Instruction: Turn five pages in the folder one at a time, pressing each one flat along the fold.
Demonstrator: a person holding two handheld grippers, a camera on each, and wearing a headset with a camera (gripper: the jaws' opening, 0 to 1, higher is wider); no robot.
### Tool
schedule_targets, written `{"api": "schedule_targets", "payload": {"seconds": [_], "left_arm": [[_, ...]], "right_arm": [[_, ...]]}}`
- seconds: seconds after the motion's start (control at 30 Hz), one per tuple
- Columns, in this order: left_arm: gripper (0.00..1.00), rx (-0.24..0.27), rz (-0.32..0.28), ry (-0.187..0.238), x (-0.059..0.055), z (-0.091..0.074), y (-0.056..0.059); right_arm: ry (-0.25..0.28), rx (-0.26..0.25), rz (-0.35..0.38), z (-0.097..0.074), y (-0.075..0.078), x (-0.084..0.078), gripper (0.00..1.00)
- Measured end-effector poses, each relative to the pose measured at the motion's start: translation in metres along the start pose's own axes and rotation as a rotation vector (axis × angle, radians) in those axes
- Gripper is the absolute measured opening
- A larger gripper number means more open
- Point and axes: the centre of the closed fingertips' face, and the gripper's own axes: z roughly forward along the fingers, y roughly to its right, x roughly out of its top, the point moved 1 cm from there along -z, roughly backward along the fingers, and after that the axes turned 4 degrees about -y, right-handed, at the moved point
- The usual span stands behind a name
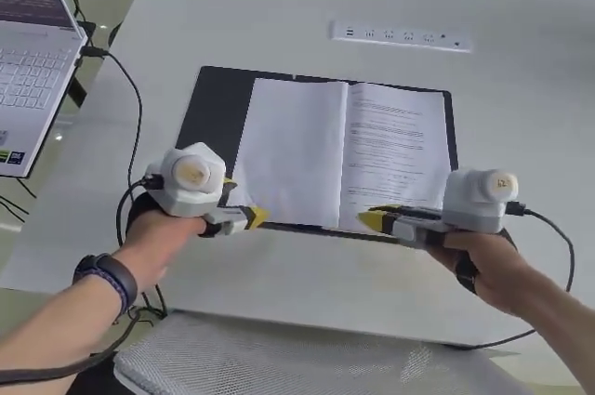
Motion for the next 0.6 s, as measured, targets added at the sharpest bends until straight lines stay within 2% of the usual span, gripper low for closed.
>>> {"api": "schedule_targets", "payload": {"seconds": [0.17,0.33,0.53,0.6], "left_arm": [[0.47,0.008,0.027,0.005,0.005,-0.007,0.001],[0.49,0.016,0.052,0.015,0.01,-0.015,0.002],[0.54,0.018,0.07,0.057,0.022,-0.029,0.004],[0.55,0.023,0.073,0.067,0.026,-0.035,0.004]], "right_arm": [[0.009,-0.066,-0.044,-0.019,0.002,0.005,0.24],[0.043,-0.096,-0.051,-0.042,0.003,0.013,0.28],[0.077,-0.167,-0.1,-0.075,0.007,0.025,0.37],[0.072,-0.199,-0.129,-0.086,0.009,0.027,0.38]]}}
